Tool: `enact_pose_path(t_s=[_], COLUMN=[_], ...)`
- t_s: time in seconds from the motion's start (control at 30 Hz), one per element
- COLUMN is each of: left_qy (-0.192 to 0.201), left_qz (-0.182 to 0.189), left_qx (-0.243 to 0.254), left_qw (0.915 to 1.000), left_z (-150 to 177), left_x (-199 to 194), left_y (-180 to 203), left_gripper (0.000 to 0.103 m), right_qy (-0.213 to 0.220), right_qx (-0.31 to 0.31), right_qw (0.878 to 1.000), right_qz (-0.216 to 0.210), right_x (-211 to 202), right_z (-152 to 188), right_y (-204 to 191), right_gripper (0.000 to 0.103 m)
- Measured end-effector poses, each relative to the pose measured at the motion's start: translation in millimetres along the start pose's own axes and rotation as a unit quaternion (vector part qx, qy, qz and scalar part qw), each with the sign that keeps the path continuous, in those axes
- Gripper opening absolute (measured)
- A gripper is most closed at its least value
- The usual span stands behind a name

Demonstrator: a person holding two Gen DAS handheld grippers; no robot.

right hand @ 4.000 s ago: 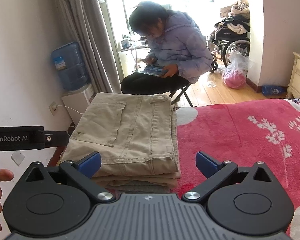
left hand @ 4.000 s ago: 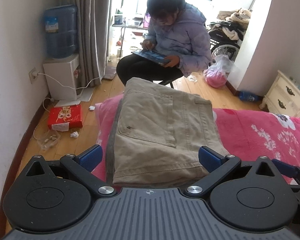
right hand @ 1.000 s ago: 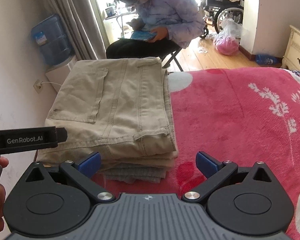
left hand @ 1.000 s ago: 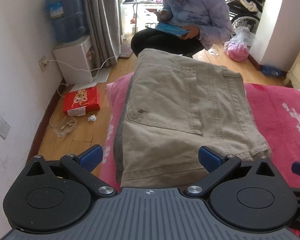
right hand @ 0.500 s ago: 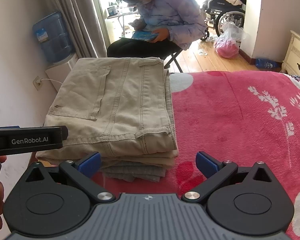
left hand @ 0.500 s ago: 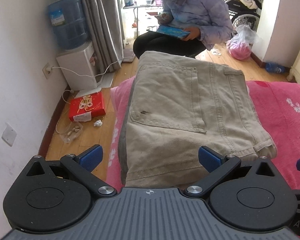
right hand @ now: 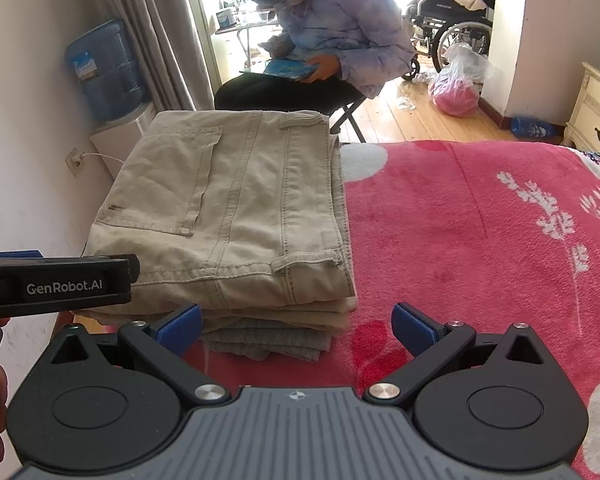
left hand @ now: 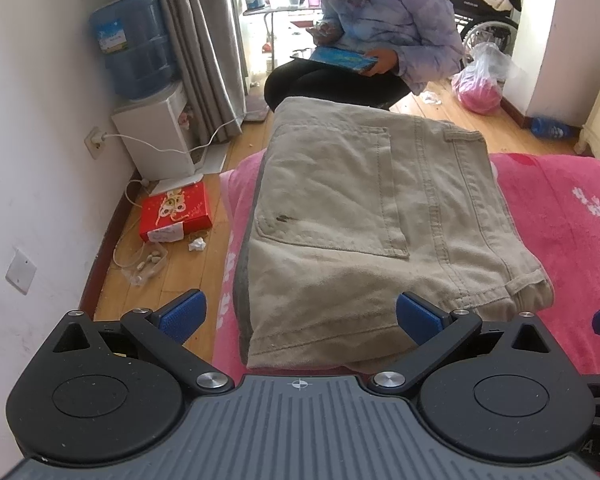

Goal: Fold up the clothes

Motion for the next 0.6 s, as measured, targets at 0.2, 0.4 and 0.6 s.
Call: enact_pose_path(t_s=[0.2, 0.4, 0.6], left_qy=[-0.002, -0.003, -0.004], left_qz=[0.001, 0.001, 0.002], left_qx=[0.0, -0.001, 0.001], left_qw=[1.0, 1.0, 1.0], left_z=[1.6, 2.2, 3.7], left_x=[-0.5, -0.7, -0.4], left_y=[0.5, 0.3, 1.3], left_gripper=[0.102, 0.102, 0.102], right_qy=[-0.001, -0.002, -0.003], right_qx=[-0.002, -0.003, -0.003], right_qw=[1.0, 1.0, 1.0], right_qz=[0.0, -0.002, -0.002], right_x=[0.1, 0.5, 0.8], right_z=[1.0, 1.8, 2.4], right_y=[-0.3, -1.9, -1.7], right_gripper=[0.103, 0.103, 0.103])
Point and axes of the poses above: each gripper's, at about its wrist camera, not at the fingertips, and x roughly the way its jaws point, y to its right, z to its underside, the point moved 6 cm from there along x, roughly the way its jaws point, and after that the axes turned 15 degrees about y, right-handed, at the moved point
